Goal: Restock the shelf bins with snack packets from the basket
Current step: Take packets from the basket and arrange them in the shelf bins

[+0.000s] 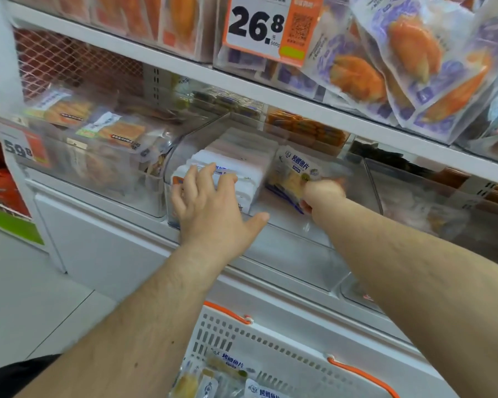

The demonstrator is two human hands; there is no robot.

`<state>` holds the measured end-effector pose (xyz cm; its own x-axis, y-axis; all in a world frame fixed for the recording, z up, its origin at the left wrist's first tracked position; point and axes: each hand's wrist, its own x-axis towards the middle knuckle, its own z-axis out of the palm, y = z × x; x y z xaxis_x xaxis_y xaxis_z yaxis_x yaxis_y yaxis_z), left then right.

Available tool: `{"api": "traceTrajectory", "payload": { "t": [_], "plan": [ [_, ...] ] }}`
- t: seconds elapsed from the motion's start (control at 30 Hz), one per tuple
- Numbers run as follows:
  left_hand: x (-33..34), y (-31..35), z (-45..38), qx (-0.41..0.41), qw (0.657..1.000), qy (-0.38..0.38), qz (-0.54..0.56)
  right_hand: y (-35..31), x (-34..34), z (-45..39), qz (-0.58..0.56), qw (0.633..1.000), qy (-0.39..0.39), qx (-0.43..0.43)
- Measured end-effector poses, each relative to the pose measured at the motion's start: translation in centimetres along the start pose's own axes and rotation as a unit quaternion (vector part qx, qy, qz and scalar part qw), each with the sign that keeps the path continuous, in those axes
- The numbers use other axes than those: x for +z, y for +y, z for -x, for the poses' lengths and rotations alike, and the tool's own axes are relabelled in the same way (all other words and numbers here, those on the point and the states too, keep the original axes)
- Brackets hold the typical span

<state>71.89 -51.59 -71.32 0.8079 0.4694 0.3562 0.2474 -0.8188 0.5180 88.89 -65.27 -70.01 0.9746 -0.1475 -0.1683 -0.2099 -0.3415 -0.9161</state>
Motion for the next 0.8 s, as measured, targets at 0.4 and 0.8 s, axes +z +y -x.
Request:
{"api": "traceTrajectory", "payload": {
  "t": [0.4,0.8],
  "plan": [
    [1.2,0.2,0.1,0.000,1.000,-0.021,-0.011,0.9,0.9,-3.6,0.171,0.982,0.079,-0.014],
    [1.0,0.3,0.1,-0.004,0.999,-0.039,-0.002,1.8,-0.5,-3.7,0.060,0.998,-0.021,0.014]
  ]
}}
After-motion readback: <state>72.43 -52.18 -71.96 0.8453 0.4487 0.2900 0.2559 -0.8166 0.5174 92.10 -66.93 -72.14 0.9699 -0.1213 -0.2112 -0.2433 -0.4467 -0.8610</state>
